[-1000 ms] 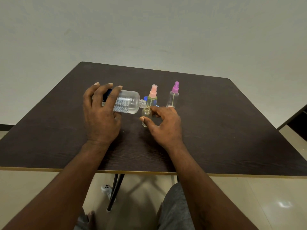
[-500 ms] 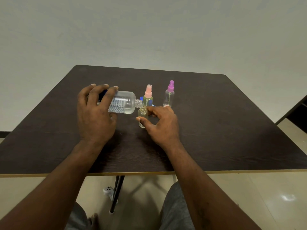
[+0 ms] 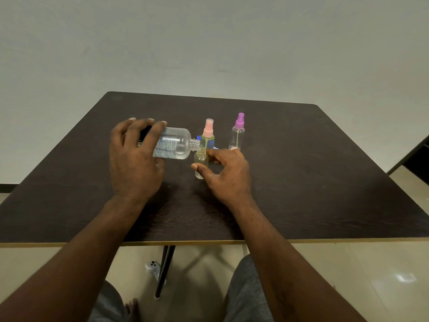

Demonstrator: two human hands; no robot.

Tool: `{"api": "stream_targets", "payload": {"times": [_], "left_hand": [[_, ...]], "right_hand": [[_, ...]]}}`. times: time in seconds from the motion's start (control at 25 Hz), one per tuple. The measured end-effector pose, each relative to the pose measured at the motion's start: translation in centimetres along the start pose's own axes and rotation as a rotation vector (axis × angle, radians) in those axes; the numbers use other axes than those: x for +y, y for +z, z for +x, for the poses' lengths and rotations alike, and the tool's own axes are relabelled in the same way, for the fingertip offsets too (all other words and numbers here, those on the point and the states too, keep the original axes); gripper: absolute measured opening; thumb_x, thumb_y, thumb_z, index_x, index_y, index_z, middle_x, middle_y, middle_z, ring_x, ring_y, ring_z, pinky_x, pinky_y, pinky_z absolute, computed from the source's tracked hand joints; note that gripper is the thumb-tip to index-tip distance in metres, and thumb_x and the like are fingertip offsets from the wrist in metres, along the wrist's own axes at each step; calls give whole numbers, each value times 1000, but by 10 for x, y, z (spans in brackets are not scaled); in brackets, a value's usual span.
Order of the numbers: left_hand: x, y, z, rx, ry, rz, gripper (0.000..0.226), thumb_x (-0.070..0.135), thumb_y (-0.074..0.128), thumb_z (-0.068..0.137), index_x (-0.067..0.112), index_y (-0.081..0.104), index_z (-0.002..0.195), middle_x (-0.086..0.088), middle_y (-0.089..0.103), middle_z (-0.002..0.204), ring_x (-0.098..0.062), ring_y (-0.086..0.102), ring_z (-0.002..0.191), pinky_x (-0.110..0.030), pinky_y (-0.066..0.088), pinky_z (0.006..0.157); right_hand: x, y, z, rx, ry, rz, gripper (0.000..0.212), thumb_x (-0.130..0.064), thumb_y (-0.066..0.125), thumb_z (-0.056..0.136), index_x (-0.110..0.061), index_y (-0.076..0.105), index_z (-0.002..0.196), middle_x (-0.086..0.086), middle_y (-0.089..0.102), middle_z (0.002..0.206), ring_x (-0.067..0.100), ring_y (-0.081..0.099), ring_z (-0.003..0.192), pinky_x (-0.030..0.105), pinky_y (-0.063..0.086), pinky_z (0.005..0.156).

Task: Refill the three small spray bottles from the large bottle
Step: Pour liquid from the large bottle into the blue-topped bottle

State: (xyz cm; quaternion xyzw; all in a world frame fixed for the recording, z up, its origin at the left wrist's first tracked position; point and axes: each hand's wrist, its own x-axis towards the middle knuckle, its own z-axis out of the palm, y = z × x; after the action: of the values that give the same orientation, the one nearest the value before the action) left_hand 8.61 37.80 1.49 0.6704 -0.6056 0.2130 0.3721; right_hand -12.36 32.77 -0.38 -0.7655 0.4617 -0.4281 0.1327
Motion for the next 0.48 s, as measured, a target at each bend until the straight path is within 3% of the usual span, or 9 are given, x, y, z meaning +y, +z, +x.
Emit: {"api": "stream_targets", "payload": {"times": [0.48], "left_hand": [[-1, 0, 0, 4, 6, 27, 76, 7, 80, 79, 20, 55, 149, -9, 52, 149, -37, 36, 141, -53, 46, 108]], "right_hand": [[1, 1, 0, 14, -6, -3, 44, -58, 77, 83, -24, 78, 112, -12, 75, 101, 10, 60, 95, 41, 56, 85]]}}
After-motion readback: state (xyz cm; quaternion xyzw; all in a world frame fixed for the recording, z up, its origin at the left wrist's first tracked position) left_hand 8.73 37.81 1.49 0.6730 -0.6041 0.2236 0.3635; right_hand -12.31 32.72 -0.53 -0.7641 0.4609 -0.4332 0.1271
